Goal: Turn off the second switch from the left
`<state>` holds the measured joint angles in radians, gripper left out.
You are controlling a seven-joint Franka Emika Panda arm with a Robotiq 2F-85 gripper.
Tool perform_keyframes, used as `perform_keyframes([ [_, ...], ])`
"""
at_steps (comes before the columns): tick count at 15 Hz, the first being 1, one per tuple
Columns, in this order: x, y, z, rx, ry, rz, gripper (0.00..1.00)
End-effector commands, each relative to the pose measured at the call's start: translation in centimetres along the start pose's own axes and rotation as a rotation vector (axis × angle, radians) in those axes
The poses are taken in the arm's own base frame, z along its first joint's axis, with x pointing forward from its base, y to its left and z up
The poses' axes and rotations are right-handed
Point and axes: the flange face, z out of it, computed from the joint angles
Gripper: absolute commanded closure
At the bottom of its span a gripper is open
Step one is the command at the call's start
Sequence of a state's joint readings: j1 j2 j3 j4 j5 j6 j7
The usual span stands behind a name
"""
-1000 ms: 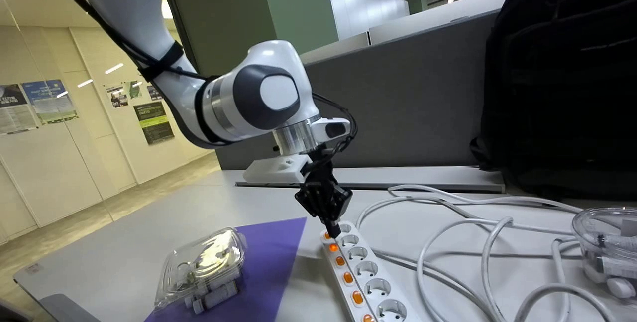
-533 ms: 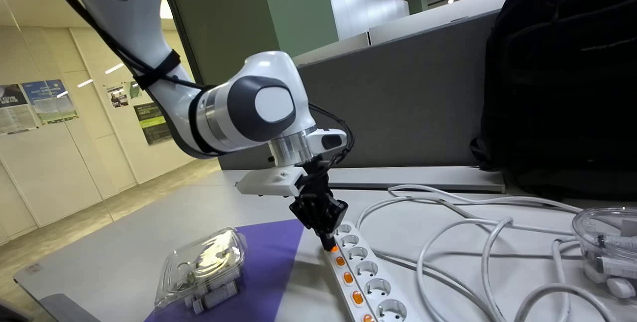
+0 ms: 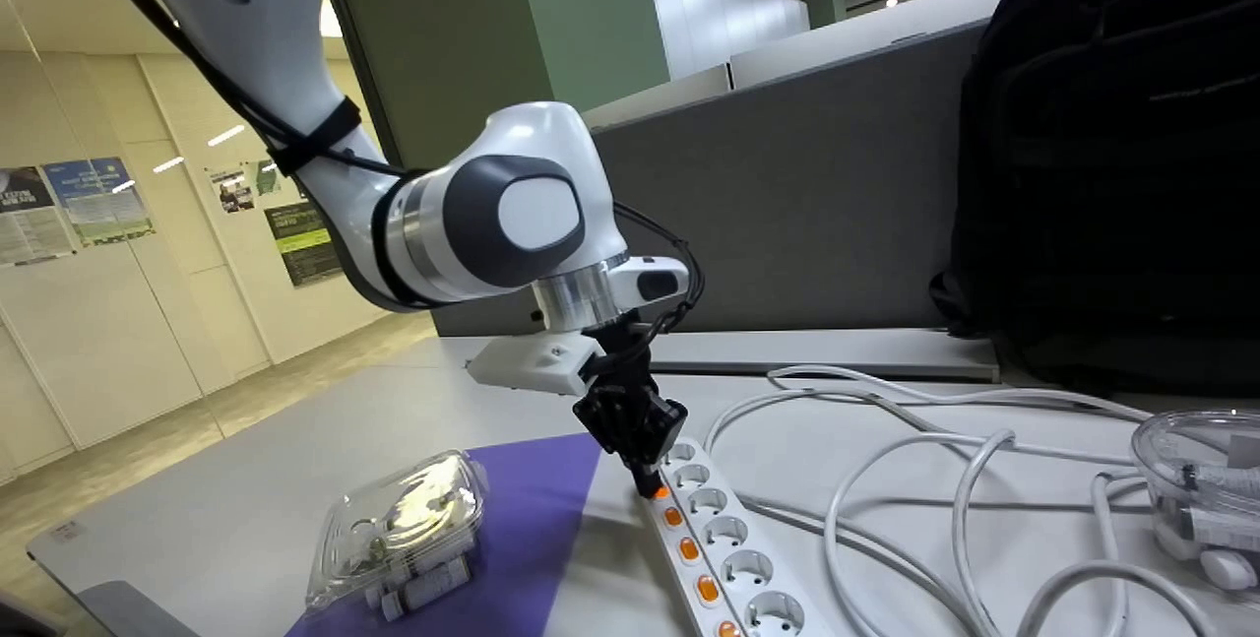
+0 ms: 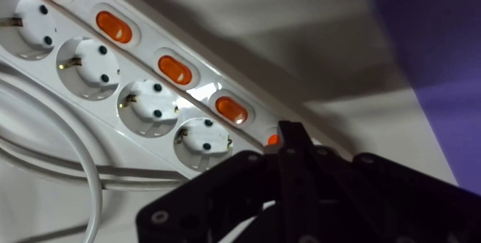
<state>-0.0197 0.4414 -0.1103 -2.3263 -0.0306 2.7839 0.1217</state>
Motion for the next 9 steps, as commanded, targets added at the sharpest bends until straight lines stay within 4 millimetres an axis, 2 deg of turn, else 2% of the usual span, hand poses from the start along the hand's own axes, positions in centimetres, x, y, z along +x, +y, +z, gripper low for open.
perform_keyframes([
  [1, 0.0, 0.6, 0.1, 0.035, -0.006, 0.038, 1.0],
  [9, 0.2, 3.8, 1.3, 0.166, -0.045, 0.193, 1.0],
])
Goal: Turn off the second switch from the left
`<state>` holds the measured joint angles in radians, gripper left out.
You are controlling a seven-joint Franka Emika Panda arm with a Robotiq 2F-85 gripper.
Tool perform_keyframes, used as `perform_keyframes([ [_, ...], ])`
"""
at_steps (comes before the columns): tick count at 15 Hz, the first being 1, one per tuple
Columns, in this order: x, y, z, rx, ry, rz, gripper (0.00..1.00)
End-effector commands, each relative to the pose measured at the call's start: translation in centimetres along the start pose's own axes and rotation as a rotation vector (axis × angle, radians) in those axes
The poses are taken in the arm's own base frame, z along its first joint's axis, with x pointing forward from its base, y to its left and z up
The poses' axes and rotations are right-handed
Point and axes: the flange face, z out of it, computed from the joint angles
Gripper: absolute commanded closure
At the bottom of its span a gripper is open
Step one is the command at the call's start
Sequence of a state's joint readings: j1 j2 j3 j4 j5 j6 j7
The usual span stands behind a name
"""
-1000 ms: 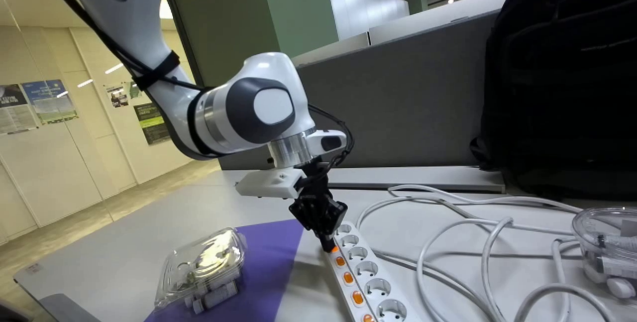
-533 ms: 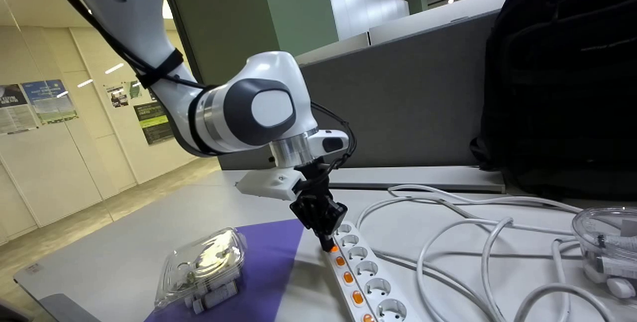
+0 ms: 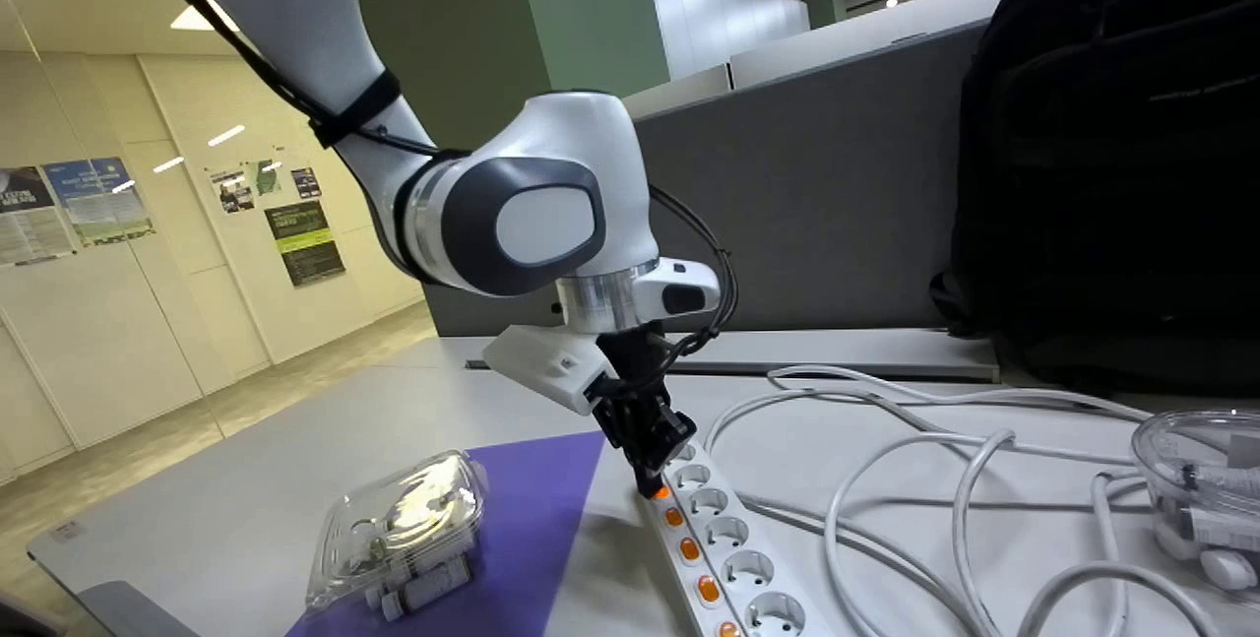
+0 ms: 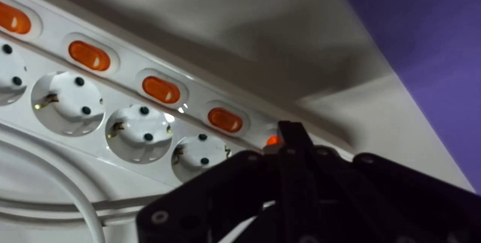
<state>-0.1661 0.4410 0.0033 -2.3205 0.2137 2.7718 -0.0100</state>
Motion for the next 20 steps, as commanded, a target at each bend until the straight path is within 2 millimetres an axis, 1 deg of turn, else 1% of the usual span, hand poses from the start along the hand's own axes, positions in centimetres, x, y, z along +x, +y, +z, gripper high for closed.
perform_keyframes([
  [1, 0.4, 1.9, 1.1, 0.04, -0.031, 0.075, 1.0],
  [5, 1.1, 3.7, 2.3, 0.063, -0.086, 0.167, 1.0],
  [7, 1.6, 4.1, 2.6, 0.08, -0.114, 0.193, 1.0],
  [9, 1.8, 3.8, 1.8, 0.09, -0.118, 0.181, 1.0],
  [11, 1.5, 3.2, 0.8, 0.083, -0.103, 0.151, 1.0],
  [14, 0.4, 2.1, -1.0, 0.058, -0.065, 0.1, 1.0],
  [18, -1.5, 0.5, -3.2, 0.013, -0.021, 0.029, 1.0],
  [19, -2.1, 0.2, -3.8, 0.002, -0.01, 0.022, 0.74],
  [20, -2.5, -0.1, -4.4, -0.009, 0.003, 0.011, 0.74],
])
